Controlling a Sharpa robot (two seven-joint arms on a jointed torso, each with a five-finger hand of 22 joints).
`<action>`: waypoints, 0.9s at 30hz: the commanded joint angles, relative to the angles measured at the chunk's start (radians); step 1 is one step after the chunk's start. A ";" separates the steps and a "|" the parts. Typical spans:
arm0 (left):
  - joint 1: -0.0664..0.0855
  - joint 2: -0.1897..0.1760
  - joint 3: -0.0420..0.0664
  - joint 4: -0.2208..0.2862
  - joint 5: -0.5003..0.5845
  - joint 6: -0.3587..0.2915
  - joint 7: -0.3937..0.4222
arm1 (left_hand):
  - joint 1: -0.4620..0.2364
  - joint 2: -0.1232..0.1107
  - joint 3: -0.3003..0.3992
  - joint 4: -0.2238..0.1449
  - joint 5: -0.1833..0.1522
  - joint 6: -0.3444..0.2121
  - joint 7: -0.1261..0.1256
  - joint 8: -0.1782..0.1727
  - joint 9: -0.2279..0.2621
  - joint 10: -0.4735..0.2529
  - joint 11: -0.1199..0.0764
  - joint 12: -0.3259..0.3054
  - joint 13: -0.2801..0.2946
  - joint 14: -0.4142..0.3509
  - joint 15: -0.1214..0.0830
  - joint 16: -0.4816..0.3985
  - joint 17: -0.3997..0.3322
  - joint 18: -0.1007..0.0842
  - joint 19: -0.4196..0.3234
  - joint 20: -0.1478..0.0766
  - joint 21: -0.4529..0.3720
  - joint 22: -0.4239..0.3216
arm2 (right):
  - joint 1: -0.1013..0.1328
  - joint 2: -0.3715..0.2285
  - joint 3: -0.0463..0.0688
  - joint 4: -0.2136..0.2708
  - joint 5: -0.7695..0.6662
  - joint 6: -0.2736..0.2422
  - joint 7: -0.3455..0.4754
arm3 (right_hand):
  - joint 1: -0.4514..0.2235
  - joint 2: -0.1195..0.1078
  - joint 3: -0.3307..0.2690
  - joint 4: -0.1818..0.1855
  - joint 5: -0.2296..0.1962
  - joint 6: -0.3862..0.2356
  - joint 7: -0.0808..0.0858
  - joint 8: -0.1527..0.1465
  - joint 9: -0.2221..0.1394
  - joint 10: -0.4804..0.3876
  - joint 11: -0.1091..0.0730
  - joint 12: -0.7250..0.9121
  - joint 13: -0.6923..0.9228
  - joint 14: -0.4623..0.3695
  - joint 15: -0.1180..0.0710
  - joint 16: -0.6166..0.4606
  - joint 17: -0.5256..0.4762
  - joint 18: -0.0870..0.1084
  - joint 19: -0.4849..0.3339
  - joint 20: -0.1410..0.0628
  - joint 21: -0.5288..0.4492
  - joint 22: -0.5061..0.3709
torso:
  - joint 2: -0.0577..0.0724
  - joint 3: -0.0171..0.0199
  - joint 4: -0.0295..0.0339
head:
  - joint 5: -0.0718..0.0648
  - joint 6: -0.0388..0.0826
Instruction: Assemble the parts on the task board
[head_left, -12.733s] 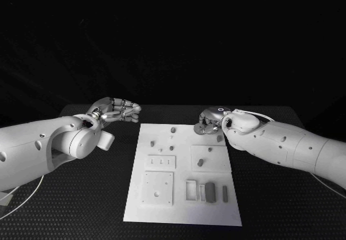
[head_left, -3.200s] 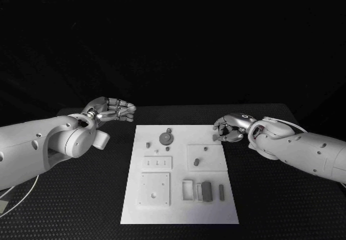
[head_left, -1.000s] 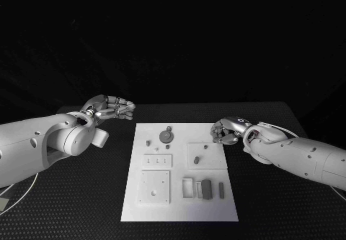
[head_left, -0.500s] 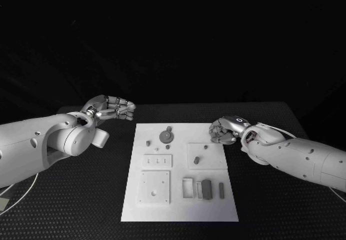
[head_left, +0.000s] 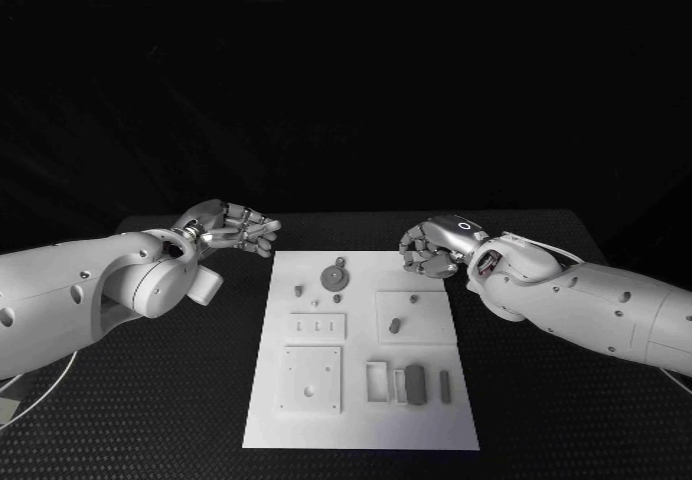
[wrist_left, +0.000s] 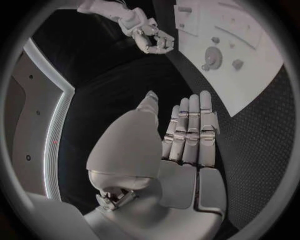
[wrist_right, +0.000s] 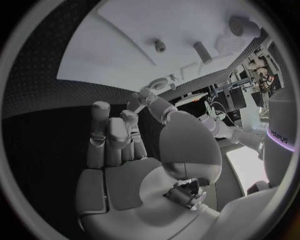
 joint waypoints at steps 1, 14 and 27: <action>0.000 0.011 0.000 0.016 -0.140 0.064 -0.114 | -0.038 -0.004 -0.008 0.000 0.000 0.029 -0.011 0.010 0.001 0.037 -0.016 0.019 0.018 0.030 -0.016 0.024 0.030 0.012 0.028 -0.017 0.024 0.021 | 0.016 0.008 0.001 0.048 -0.072 0.014 -0.085 | -0.004 -0.008 0.005 0.003 0.002 0.012 0.006 -0.006 0.001 -0.002 -0.004 0.004 0.001 0.003 -0.005 0.007 0.001 0.029 0.006 -0.003 0.004 0.022 | -0.001 -0.0008 0.0000 | 0.004 0.006; -0.008 0.059 -0.002 0.054 -0.113 0.035 -0.229 | -0.042 0.005 -0.016 0.000 -0.001 0.079 -0.028 0.000 -0.018 0.080 -0.055 0.089 0.130 0.061 -0.063 0.132 0.161 -0.002 0.062 -0.074 0.117 0.137 | 0.039 0.083 0.004 0.152 -0.093 0.065 -0.155 | -0.006 -0.011 0.007 0.008 0.002 0.017 0.005 -0.005 0.003 -0.004 -0.004 0.010 0.001 0.003 -0.006 0.010 0.004 0.029 0.007 -0.004 0.006 0.022 | -0.003 0.0011 0.0006 | 0.023 0.028; -0.014 0.077 -0.007 0.103 -0.054 0.013 -0.245 | -0.064 -0.001 -0.025 0.000 -0.001 0.073 -0.023 -0.011 -0.024 0.059 -0.050 0.091 0.151 0.053 -0.063 0.138 0.171 -0.003 0.053 -0.075 0.121 0.153 | 0.038 0.144 0.004 0.167 -0.093 0.076 -0.164 | -0.009 -0.008 0.007 0.014 0.001 0.019 0.005 -0.006 0.004 -0.004 -0.005 0.013 0.000 0.003 -0.007 0.012 0.005 0.029 0.009 -0.005 0.008 0.022 | -0.001 0.0000 0.0000 | 0.038 0.032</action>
